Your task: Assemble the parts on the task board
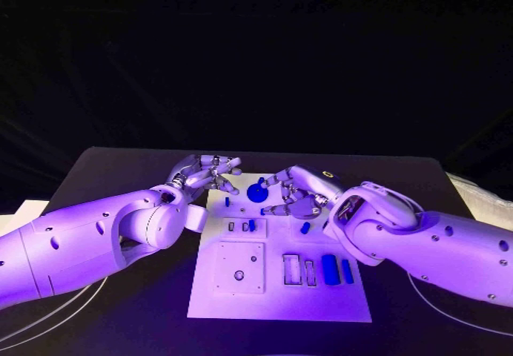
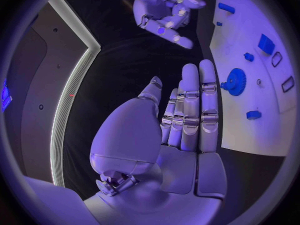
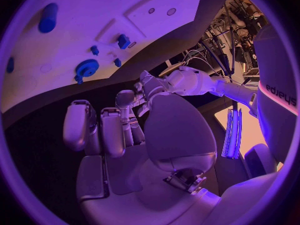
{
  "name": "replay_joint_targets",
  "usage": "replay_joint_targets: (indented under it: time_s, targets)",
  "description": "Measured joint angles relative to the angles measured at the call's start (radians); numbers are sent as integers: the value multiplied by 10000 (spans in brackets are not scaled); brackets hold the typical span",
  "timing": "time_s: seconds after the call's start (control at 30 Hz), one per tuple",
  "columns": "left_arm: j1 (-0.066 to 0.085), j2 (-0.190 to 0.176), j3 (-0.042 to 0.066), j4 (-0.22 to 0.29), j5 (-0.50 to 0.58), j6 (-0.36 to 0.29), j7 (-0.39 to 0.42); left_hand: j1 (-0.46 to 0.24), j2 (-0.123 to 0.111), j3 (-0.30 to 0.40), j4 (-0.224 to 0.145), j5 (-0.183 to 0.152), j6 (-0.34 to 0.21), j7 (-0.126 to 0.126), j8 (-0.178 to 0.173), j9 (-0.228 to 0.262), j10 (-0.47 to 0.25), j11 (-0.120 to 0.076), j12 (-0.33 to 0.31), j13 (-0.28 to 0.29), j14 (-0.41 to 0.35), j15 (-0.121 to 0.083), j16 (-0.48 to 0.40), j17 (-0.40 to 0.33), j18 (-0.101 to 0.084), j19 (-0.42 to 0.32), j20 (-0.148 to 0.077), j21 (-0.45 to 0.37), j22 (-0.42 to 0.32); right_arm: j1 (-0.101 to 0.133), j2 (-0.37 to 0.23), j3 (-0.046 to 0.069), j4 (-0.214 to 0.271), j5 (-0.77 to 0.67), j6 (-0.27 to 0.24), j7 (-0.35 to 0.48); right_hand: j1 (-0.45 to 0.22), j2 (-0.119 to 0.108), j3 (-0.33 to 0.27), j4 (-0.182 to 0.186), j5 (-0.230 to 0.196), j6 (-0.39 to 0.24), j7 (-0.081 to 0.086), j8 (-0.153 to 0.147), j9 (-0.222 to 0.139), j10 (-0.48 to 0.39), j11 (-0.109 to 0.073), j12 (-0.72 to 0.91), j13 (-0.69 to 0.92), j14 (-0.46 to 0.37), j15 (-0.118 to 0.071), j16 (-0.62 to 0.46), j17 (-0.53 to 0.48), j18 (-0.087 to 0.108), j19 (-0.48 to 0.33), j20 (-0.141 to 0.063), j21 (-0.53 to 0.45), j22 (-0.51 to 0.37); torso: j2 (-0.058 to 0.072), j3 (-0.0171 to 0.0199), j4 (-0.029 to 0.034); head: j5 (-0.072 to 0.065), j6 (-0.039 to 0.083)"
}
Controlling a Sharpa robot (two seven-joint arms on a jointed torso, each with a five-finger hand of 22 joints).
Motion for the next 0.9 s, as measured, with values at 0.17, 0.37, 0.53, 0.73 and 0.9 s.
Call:
replay_joint_targets:
  time_s: [0.17,0.37,0.53,0.73,0.9]
  targets:
    - [92,-98,7,135,-1805,343,-2276,-1561,46,-709,1231,39,523,-441,709,234,807,-438,1877,1318,117,-333,6730,6552,-160,715,-471,3033,2890,631,-948,1,162,1713,169,773,153,153,-21,21,210,0,0,0,11,0,0,141,64,0,0,0,0,0,0,0,-1,-3,-98,19,-38,11,-34]
    - [492,-19,39,207,-4350,1471,-5418,-1887,250,-1989,1758,11,560,-890,2683,1335,-519,-711,6613,5284,113,-551,9704,7980,-640,485,-817,7111,7378,993,-1631,14,-27,3355,198,1220,204,205,-21,21,253,33,-33,0,11,1,0,182,81,0,0,0,0,-1,0,0,-1,-2,-234,63,-106,57,-62]
    - [666,212,32,124,-6050,2318,-7339,-1858,444,-2381,1765,-37,379,-1071,3535,1894,27,-923,8752,7544,115,-760,10227,7989,-777,718,-828,8871,9539,1064,-1857,2,-194,4143,194,1399,204,205,-20,21,253,33,-33,0,23,1,0,190,101,0,0,-38,-15,-1,1,0,-1,-2,-303,101,-147,100,-96]
    - [797,774,31,-276,-7166,2880,-8465,-1877,596,-2684,1740,-37,147,-1126,3980,2242,75,-972,9032,7892,112,-830,10227,7988,-776,757,-867,8896,9584,1090,-1895,-1,-308,4535,188,1477,204,205,-20,20,252,97,-35,40,22,1,0,190,100,0,0,-38,-30,-1,1,0,-1,-2,-358,144,-158,123,-135]
    - [863,1206,21,-644,-7666,3221,-8875,-1890,687,-2868,1747,-37,27,-1174,4316,2510,302,-1059,9476,8444,112,-830,10227,7988,-934,772,-881,9421,10303,1093,-1837,-9,-395,4690,189,1485,204,205,-20,20,252,104,-29,40,22,1,0,190,100,0,0,-38,-30,0,1,0,-1,-2,-365,162,-161,140,-145]
